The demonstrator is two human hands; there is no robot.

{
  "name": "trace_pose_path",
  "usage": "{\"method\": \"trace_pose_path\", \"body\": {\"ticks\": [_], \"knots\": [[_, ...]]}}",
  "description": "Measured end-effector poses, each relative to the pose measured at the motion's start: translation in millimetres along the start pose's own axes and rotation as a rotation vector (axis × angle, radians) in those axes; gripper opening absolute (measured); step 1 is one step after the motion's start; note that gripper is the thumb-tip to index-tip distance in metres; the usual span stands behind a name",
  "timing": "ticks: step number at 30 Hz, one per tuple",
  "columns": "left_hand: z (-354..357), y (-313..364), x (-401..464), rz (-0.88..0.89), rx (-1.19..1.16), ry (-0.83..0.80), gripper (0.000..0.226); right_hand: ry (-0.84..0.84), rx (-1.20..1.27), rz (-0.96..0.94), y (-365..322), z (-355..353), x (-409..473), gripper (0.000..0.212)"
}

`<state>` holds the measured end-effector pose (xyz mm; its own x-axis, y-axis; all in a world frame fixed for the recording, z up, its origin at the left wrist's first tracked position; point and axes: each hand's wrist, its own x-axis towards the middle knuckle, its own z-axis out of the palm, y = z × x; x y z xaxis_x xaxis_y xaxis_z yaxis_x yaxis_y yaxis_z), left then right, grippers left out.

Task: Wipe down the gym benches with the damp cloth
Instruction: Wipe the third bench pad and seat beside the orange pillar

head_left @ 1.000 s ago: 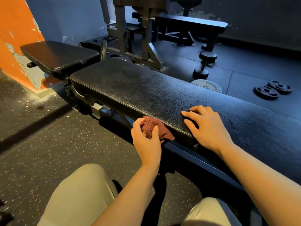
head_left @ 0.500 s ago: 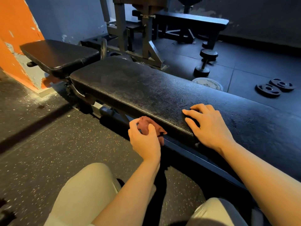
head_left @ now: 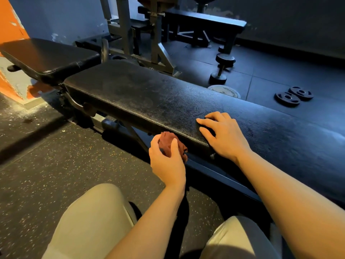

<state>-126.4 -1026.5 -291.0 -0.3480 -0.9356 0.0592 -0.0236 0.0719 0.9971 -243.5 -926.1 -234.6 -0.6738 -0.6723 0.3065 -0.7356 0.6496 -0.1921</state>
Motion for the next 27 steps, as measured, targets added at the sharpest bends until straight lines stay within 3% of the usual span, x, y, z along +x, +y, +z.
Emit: {"method": "trace_pose_path", "body": {"ticks": [3, 6, 8, 11, 13, 16, 21, 27], "knots": [[6, -5, -38, 0.06, 0.018, -0.214, 0.032, -0.044, 0.019, 0.02, 0, -2, 0, 0.036], [2, -11, -60, 0.063, -0.063, -0.388, 0.029, -0.112, 0.219, 0.051, 2, -15, -4, 0.036], [-1, -12, -57, -0.01, -0.114, -0.29, 0.031, -0.089, 0.284, 0.059, 15, -31, -15, 0.034], [2, -8, -47, -0.008, -0.099, -0.098, 0.027, -0.118, 0.114, 0.053, 41, -46, -38, 0.03], [10, -2, -50, 0.009, -0.091, -0.069, 0.025, -0.156, 0.036, 0.017, 53, -43, -51, 0.032], [23, 2, -74, 0.006, -0.122, -0.124, 0.03, -0.115, 0.038, -0.007, 57, -31, -57, 0.034], [28, -1, -118, 0.08, -0.096, -0.385, 0.036, -0.089, 0.033, 0.004, 56, -30, -57, 0.038], [18, -7, -67, 0.066, -0.108, 0.026, 0.028, -0.063, 0.025, -0.009, 54, -28, -57, 0.04]]}}
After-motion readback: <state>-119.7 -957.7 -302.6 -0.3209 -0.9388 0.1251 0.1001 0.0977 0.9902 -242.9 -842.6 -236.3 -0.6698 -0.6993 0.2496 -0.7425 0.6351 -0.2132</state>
